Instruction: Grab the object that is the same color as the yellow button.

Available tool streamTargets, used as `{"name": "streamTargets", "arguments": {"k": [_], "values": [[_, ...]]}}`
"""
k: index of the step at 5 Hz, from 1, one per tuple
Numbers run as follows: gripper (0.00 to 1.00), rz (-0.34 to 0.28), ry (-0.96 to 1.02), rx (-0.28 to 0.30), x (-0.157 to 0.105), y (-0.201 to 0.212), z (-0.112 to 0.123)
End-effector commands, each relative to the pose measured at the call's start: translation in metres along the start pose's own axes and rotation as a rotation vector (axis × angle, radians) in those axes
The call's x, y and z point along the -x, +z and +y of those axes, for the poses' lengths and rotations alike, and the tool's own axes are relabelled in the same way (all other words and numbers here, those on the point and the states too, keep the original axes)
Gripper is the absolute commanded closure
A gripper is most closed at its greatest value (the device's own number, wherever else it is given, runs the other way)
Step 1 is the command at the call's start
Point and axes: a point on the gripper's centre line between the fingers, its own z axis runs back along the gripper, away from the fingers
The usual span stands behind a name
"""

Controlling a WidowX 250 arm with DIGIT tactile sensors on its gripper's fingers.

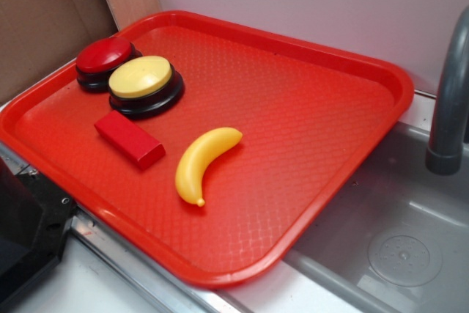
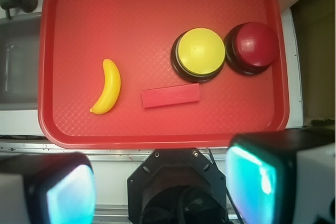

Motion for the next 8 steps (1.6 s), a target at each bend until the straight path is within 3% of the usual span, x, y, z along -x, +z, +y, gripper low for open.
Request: {"name": "streamTargets", "arguments": {"k": [1, 2, 3, 6, 8], "values": [[0.00, 0.000, 0.000, 0.000, 0.000, 0.000, 0.000], [0.00, -0.012, 0.037, 0.028, -0.011, -0.021, -0.011], [0.00, -0.034, 0.070, 0.092, -0.025, -0.059, -0.028], [0.00, 0.009, 0.115, 0.092, -0.061, -0.167, -0.071], [0.00, 0.049, 0.133, 0.064, -0.062, -0.213, -0.068]]}}
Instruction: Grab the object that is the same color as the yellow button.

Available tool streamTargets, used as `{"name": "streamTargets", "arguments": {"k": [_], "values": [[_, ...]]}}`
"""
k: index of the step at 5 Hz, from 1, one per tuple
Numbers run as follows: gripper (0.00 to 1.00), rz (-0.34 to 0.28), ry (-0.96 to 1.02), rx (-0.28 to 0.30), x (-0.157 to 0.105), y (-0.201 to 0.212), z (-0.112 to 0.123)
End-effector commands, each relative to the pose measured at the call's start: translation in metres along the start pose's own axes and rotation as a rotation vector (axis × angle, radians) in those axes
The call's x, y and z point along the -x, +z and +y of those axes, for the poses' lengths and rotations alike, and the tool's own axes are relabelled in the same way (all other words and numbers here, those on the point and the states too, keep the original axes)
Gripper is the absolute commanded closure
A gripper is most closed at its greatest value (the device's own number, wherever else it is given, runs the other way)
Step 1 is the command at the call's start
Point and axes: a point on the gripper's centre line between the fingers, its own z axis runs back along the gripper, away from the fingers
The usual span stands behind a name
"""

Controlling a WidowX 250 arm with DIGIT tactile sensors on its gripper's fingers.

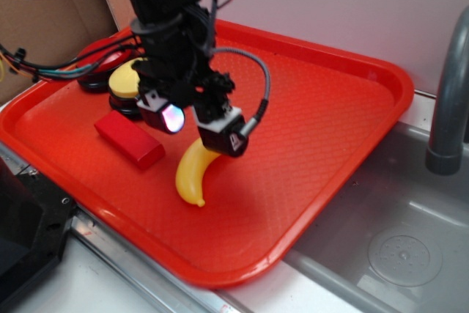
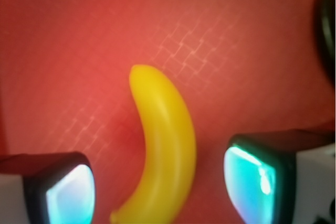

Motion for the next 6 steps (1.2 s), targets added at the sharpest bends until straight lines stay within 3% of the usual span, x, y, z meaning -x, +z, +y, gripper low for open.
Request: {"name": "streamTargets", "arguments": {"k": [1, 2, 4, 6], "values": [[0.00, -0.023, 0.022, -0.029, -0.006, -0.021, -0.003], [1.00, -0.053, 0.021, -0.035, -0.005, -0.020, -0.004], [1.00, -0.086, -0.120, -0.095, -0.018, 0.047, 0.011], [1.00, -0.141, 0.004, 0.011, -0.042, 0.140, 0.032]]}}
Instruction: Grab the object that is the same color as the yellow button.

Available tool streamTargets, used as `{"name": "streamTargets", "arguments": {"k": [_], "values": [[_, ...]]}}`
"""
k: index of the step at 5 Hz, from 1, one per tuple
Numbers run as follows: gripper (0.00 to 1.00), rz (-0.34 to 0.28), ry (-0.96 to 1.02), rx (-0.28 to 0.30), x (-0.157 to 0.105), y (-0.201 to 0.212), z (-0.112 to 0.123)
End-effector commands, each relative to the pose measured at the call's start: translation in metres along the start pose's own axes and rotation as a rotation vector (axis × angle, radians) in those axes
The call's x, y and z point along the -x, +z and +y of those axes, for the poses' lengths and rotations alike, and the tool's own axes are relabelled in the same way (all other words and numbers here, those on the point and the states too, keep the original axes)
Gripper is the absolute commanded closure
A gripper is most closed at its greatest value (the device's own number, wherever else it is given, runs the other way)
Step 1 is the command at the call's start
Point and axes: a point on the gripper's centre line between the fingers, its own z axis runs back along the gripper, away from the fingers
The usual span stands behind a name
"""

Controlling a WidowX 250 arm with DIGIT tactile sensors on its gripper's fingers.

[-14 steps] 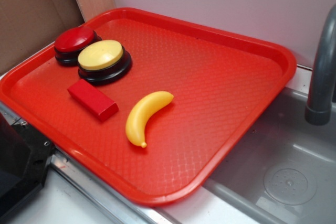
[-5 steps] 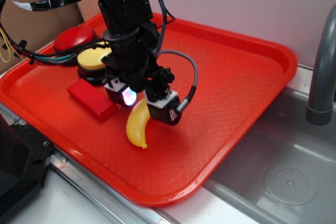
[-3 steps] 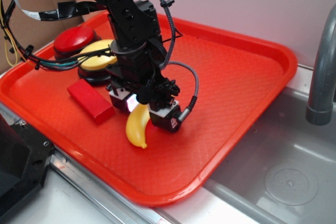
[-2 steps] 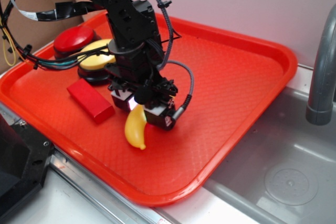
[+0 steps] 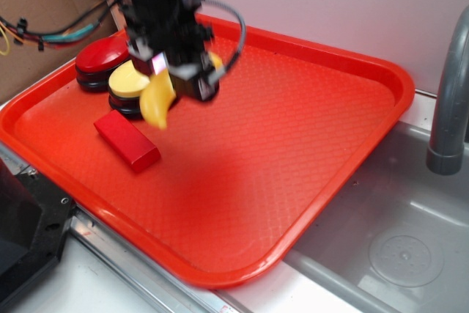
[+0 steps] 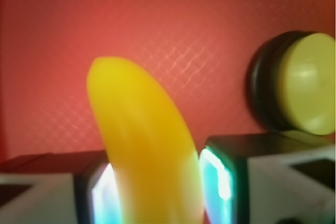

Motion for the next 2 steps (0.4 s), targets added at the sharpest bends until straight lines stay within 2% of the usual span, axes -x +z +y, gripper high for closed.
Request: {"name": "streamTargets", "arguments": {"k": [1, 2], "values": [[1.00, -0.141, 0.113, 0.078, -0.0244, 0.0812, 0.0243], [1.00, -0.105, 0.072, 0.070, -0.0323, 0.0756, 0.0273]]}}
